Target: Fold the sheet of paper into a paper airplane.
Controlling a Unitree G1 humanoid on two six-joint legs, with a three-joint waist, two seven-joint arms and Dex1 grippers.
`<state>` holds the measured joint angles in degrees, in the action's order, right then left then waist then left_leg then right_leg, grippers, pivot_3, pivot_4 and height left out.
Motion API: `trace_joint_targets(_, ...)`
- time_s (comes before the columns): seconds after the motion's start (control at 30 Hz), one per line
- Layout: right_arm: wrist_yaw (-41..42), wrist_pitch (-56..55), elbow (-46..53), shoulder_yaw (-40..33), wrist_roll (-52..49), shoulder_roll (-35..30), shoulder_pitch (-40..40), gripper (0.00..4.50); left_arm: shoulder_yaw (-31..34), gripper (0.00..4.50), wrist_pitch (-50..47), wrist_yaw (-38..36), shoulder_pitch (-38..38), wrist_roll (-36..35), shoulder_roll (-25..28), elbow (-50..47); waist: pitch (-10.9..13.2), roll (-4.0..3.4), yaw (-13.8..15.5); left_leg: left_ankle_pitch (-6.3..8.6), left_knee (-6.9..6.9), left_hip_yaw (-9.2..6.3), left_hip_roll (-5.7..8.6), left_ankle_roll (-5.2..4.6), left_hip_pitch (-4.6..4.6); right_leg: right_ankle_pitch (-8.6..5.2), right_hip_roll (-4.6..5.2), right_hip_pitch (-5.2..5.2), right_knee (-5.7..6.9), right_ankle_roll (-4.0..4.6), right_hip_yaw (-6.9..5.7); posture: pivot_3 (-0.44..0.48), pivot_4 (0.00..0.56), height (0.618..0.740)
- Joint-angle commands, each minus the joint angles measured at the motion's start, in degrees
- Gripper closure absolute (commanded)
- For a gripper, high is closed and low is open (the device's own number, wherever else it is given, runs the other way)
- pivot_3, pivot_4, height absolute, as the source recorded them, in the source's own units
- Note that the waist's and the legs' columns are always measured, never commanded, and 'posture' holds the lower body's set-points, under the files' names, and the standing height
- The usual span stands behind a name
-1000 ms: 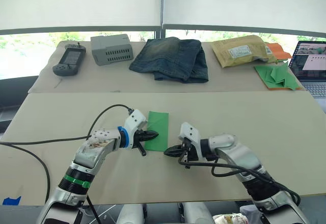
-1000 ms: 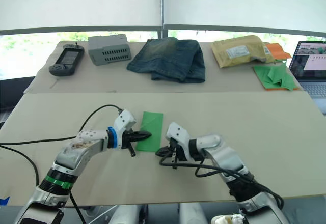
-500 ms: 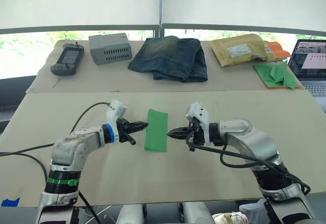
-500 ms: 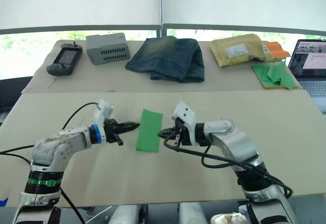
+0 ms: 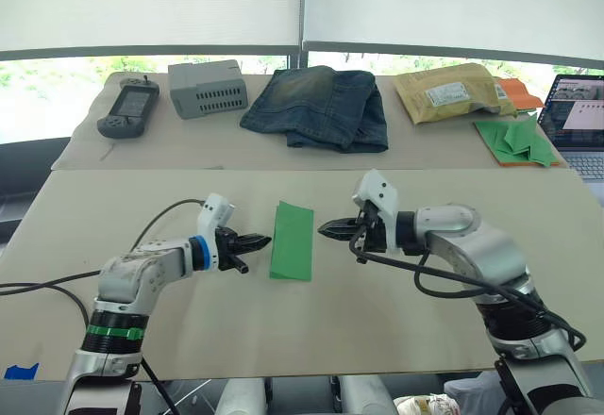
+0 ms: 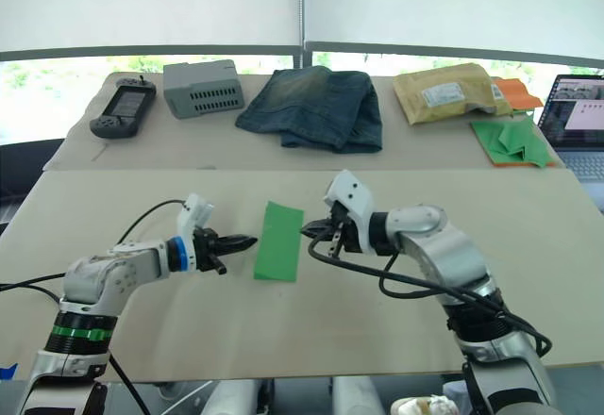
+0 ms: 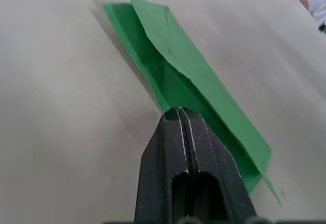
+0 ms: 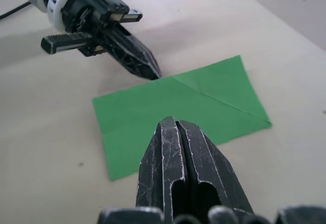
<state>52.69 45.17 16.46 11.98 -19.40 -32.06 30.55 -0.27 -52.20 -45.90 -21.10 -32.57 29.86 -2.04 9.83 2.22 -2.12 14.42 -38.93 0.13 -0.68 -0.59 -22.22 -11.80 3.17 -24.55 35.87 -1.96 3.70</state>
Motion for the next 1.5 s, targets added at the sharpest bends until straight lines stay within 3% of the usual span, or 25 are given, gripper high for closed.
trace_joint_targets(0.03, -0.1, -0.4, 1.7, -2.7, -1.7, -0.9, 1.1, 4.47, -2.4, 4.5, 2.9, -2.0, -1.9, 1.3, -0.6, 0.5, 0.0, 0.0, 0.0, 0.0, 0.0, 0.01, 0.0, 0.0, -0.01, 0.0, -0.01, -0.01, 0.0, 0.0, -0.01, 0.0, 0.15, 0.728)
trace_joint_targets(0.47, -2.0, 0.5, 2.6, -5.3, -3.2, -3.3, 0.6, 4.47, -7.1, 4.5, 3.1, -3.7, -3.7, 0.1, -8.4, 0.4, 0.0, 0.01, -0.1, 0.0, -0.02, 0.01, 0.01, -0.01, -0.06, 0.01, 0.01, -0.02, -0.01, 0.0, -0.01, 0.0, 0.15, 0.728)
trace_joint_targets(0.93, -6.1, 6.5, 11.5, -11.7, -9.7, -5.4, 0.7, 4.47, -14.0, 4.5, 7.1, -5.7, -8.9, 5.7, -14.8, 10.5, 0.0, 0.01, 0.1, 0.0, -0.02, -0.02, 0.19, -0.01, -0.08, -0.03, 0.02, -0.01, -0.01, -0.07, 0.0, 0.0, 0.15, 0.728)
trace_joint_targets(1.1, -6.1, 9.8, 17.6, -4.5, -9.7, -7.6, -0.7, 4.47, -14.2, 4.5, 7.4, -6.7, -9.5, 6.3, -15.1, 11.5, 0.0, 0.01, -0.1, 0.02, 0.0, -0.13, 0.18, -0.05, -0.08, -0.04, 0.03, -0.01, -0.02, -0.07, 0.0, 0.0, 0.15, 0.728)
trace_joint_targets(1.5, -10.2, 3.8, 13.9, 16.5, 9.2, -8.6, 4.9, 4.47, -13.7, 4.5, 7.6, -6.6, -10.4, 7.2, -17.2, 12.9, 0.0, 0.01, 0.0, 0.01, -0.06, -0.1, 0.23, -0.05, -0.07, -0.14, 0.05, -0.01, -0.01, -0.29, 0.01, 0.0, 0.15, 0.728)
